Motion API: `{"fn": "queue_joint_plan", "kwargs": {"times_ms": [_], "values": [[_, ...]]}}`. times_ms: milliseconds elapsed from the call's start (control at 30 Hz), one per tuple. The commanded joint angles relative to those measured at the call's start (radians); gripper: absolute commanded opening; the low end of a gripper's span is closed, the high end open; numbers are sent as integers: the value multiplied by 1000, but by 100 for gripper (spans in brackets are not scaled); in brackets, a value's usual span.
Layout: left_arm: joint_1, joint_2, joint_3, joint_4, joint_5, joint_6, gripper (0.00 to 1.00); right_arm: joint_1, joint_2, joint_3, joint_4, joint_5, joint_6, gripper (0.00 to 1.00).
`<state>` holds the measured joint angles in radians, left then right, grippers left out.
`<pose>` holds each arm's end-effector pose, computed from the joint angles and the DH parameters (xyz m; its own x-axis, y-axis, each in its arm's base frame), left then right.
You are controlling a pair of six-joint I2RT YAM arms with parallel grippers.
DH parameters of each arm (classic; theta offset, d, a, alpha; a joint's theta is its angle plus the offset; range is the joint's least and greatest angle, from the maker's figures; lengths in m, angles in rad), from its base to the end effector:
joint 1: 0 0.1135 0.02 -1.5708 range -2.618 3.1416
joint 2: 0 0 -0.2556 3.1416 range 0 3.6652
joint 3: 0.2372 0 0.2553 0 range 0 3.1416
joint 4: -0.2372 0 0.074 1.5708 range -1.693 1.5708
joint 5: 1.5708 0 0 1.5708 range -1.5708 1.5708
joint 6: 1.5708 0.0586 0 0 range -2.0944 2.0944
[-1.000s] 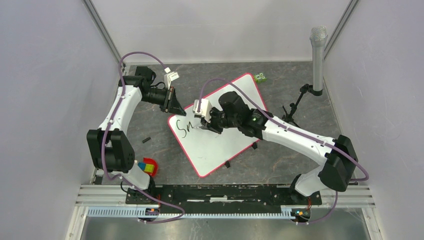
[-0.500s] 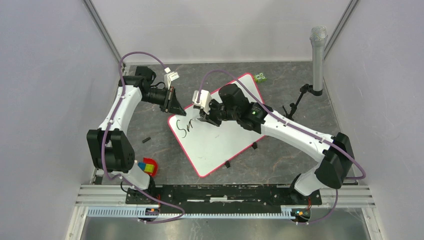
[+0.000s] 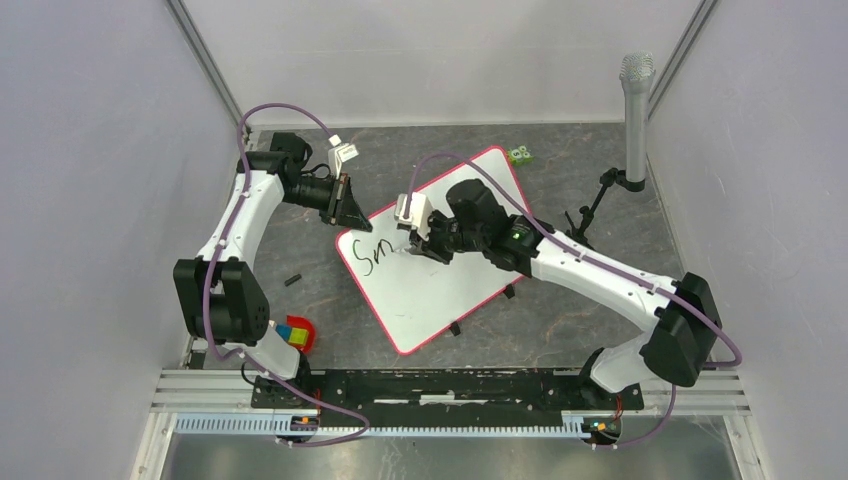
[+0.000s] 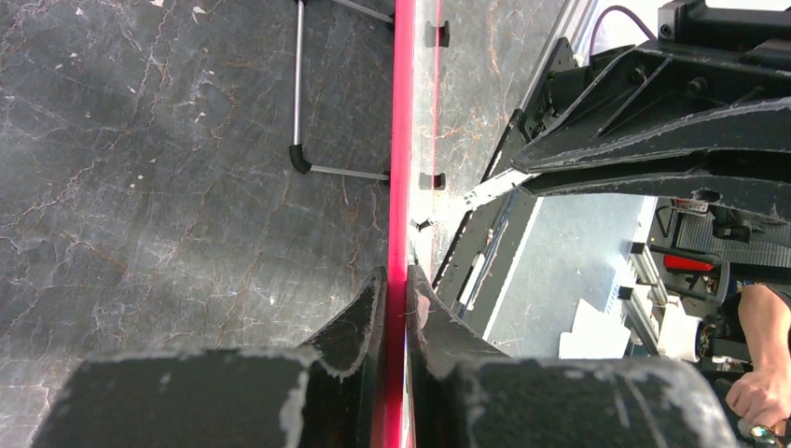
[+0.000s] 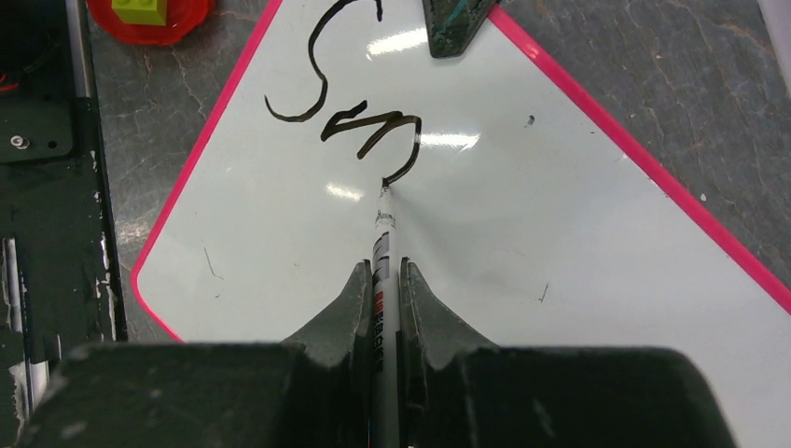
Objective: Write a sentence on the whiteboard
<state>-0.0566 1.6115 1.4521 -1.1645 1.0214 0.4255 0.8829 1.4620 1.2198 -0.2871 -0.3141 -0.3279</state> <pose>0.3072 -0.0675 0.2873 -0.7837 0.2603 -0.5640 0.6161 0.4415 -0.6524 0.2143 0.2893 0.3008 -0.0123 -0.4974 -0.8674 -0.9592 0.2510 -0.1303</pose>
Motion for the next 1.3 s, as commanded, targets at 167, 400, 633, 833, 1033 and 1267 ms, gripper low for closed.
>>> {"fn": "queue_joint_plan", "kwargs": {"times_ms": [167, 400, 633, 833, 1033, 1267], "values": [[-14, -13, 21, -20, -15, 30, 2, 6, -28, 27, -17, 23, -21, 0], [-14, -12, 22, -20, -15, 31, 2, -36, -14, 88, 4, 24, -6, 0], [-14, -11, 21, -20, -15, 32, 2, -36, 13, 99, 20, 2, 1, 0], [-14, -9, 21, -20, -17, 32, 2, -34, 27, 99, 20, -30, 9, 0], [-15, -6, 21, -20, -18, 33, 2, -36, 44, 93, 9, 18, -11, 0], [-15, -4, 22, -20, -23, 33, 2, -93, 22, 88, -11, 27, -21, 0]]}}
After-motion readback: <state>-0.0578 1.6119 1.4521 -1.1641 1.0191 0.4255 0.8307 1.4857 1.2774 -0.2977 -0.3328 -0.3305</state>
